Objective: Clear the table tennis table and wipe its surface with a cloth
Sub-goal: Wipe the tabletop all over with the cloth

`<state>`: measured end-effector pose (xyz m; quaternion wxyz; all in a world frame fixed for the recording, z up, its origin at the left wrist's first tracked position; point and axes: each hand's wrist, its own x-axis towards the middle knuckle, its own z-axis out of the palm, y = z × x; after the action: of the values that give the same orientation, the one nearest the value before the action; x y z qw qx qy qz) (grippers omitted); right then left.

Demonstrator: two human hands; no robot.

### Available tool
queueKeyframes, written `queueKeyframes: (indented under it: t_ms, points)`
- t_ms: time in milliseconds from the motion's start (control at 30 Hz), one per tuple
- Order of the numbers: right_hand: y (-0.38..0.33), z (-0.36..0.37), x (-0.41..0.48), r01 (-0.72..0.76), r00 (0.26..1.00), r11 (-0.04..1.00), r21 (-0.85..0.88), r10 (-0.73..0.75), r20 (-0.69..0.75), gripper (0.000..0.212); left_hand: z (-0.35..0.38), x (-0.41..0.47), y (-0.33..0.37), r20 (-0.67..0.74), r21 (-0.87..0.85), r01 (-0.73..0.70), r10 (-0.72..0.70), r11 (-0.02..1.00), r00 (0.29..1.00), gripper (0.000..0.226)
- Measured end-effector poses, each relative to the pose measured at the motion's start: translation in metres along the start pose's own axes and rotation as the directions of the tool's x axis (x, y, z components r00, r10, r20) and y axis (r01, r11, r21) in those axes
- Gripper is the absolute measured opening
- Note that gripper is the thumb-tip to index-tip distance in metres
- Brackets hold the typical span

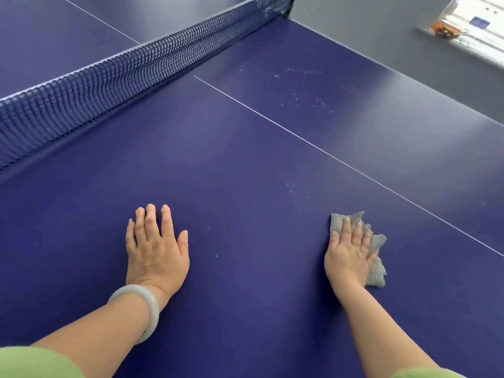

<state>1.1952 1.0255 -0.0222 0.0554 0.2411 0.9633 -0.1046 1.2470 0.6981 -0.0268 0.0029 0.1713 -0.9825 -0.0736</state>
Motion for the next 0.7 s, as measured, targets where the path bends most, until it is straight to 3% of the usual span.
queueKeyframes:
  t_ms: [100, 200, 267, 333, 400, 467, 567, 700]
  points:
    - [-0.064, 0.011, 0.003, 0.19, 0.98, 0.982, -0.014, -0.189, 0.057, 0.056, 0.0, 0.0, 0.001, -0.013, 0.0, 0.007, -0.007, 1.0, 1.0, 0.07]
    - [-0.089, 0.025, -0.018, 0.58, 0.812, 0.813, -0.049, -0.573, 0.108, 0.056, 0.002, 0.001, 0.001, -0.023, -0.006, 0.011, -0.011, 1.0, 1.0, 0.07]
    - [-0.073, 0.024, -0.018, 0.7, 0.71, 0.713, -0.038, -0.689, 0.144, 0.055, 0.002, 0.001, 0.0, -0.028, -0.006, 0.01, -0.01, 1.0, 1.0, 0.07]
    - [-0.048, 0.016, 0.004, 0.652, 0.756, 0.757, -0.043, -0.645, 0.113, 0.056, 0.003, 0.0, -0.001, -0.022, 0.004, 0.009, -0.009, 1.0, 1.0, 0.069]
    - [-0.025, 0.005, 0.04, 0.44, 0.898, 0.897, -0.051, -0.437, 0.054, 0.058, 0.004, 0.001, -0.003, -0.02, 0.009, 0.009, -0.009, 1.0, 1.0, 0.064]
    - [-0.017, -0.004, 0.078, 0.217, 0.976, 0.975, -0.042, -0.217, 0.008, 0.061, 0.005, 0.001, -0.004, -0.045, 0.008, 0.009, -0.009, 1.0, 0.999, 0.06]
    - [-0.04, -0.014, 0.127, 0.075, 0.997, 0.997, -0.004, -0.075, 0.028, 0.061, 0.005, 0.002, -0.003, -0.036, 0.012, 0.004, -0.004, 1.0, 0.999, 0.071]
    - [-0.115, -0.008, 0.149, 0.181, 0.977, 0.983, 0.007, -0.181, 0.111, 0.058, 0.006, 0.003, -0.003, -0.025, 0.038, 0.009, -0.008, 0.999, 1.0, 0.072]
